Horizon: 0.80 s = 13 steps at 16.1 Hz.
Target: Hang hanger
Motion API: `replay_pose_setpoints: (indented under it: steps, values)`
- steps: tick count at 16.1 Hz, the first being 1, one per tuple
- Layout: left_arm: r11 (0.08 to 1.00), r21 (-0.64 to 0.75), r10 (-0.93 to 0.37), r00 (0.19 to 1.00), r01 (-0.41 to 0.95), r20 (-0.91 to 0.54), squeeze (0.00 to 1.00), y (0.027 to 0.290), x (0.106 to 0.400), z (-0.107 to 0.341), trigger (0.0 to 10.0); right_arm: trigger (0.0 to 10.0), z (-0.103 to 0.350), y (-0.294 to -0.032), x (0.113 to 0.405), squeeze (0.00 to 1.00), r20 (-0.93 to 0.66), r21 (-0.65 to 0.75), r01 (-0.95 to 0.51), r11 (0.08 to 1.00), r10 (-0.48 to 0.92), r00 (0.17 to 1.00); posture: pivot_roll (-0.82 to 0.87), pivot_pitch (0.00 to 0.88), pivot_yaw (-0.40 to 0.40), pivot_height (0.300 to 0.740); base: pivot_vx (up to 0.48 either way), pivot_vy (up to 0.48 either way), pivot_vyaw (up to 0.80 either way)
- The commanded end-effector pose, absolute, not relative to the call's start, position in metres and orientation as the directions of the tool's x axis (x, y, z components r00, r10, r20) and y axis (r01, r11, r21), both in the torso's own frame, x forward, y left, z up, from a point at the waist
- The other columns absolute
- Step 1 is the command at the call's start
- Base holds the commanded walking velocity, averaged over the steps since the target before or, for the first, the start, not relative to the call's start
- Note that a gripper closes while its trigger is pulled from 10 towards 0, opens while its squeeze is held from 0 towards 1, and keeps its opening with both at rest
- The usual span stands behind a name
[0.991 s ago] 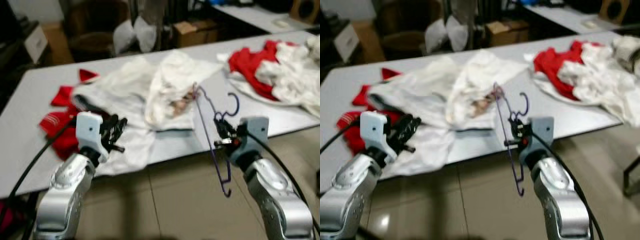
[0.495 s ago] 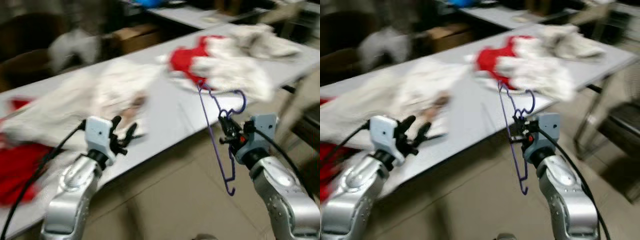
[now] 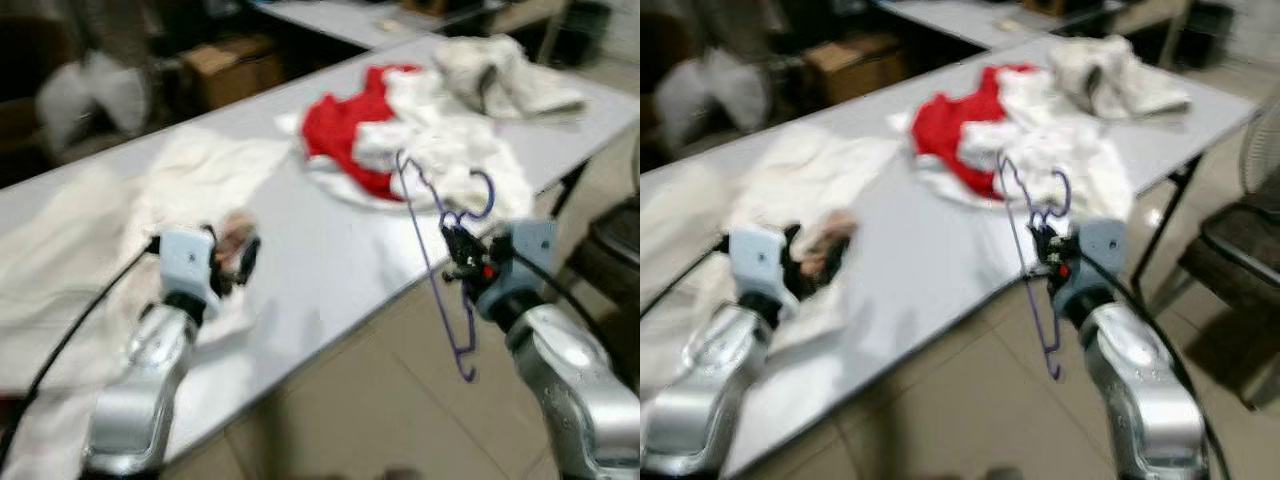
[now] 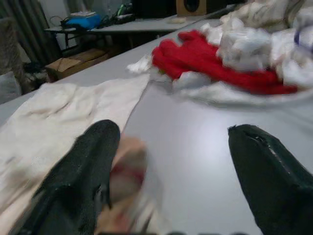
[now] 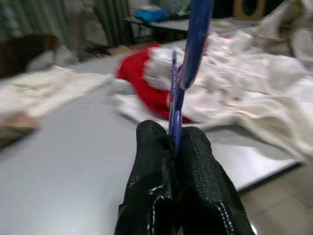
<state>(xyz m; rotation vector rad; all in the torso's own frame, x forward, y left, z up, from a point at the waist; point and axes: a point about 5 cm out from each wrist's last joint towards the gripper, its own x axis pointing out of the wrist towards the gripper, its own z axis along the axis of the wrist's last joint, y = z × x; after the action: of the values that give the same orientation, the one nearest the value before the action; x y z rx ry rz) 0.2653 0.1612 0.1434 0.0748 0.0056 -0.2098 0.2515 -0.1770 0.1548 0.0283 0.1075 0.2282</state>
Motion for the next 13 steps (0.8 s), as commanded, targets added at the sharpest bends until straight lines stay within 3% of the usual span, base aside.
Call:
replay_pose_setpoints:
  steps: [1,3,4,5,6,7,11,13]
  values:
    - [0.983,0.112,-0.142,0.99,0.142,-0.011,0.77,0.177,0.263,0.144,10.0,10.0,0.165,-0.164,0.252,0.0,-0.05,0.062,-0.293,0.954,0.296,0.954,-0.15,0.0,0.07,0.74,0.0,0.0,0.0]
    - [0.983,0.159,-0.089,0.995,0.094,-0.042,0.83,0.191,0.264,0.142,10.0,10.0,0.166,-0.157,0.252,0.0,-0.036,0.06,-0.334,0.941,0.336,0.941,-0.15,0.0,0.07,0.74,0.0,0.0,0.0]
    - [0.982,0.179,-0.054,0.997,0.063,-0.052,0.92,0.2,0.265,0.142,10.0,10.0,0.165,-0.153,0.251,0.0,-0.041,0.041,-0.355,0.934,0.357,0.933,-0.15,0.0,0.072,0.74,0.0,0.0,0.0]
    - [0.978,0.203,-0.042,0.997,0.055,-0.069,0.9,0.208,0.266,0.142,10.0,10.0,0.164,-0.151,0.251,0.0,-0.047,0.045,-0.364,0.93,0.366,0.929,-0.14,0.0,0.074,0.74,0.0,0.0,0.0]
    - [0.975,0.216,-0.039,0.996,0.056,-0.083,0.82,0.213,0.266,0.141,10.0,10.0,0.164,-0.151,0.251,0.0,-0.05,0.044,-0.365,0.93,0.367,0.929,-0.14,0.0,0.077,0.74,0.0,0.0,0.0]
    - [0.963,0.253,-0.059,0.99,0.091,-0.131,0.04,0.224,0.267,0.14,10.0,10.0,0.162,-0.151,0.251,0.0,-0.06,0.052,-0.364,0.93,0.367,0.928,-0.14,0.0,0.082,0.74,0.0,0.0,0.0]
    - [0.909,0.318,-0.179,0.942,0.268,-0.283,0.0,0.24,0.271,0.133,10.0,10.0,0.16,-0.153,0.252,0.0,-0.065,0.064,-0.34,0.938,0.344,0.937,-0.14,0.0,0.08,0.74,0.0,0.0,0.0]
    - [0.888,0.36,-0.166,0.93,0.286,-0.328,0.0,0.25,0.283,0.129,10.0,10.0,0.16,-0.152,0.252,0.0,-0.063,0.049,-0.344,0.938,0.347,0.936,-0.14,0.0,0.08,0.74,0.0,0.0,0.0]
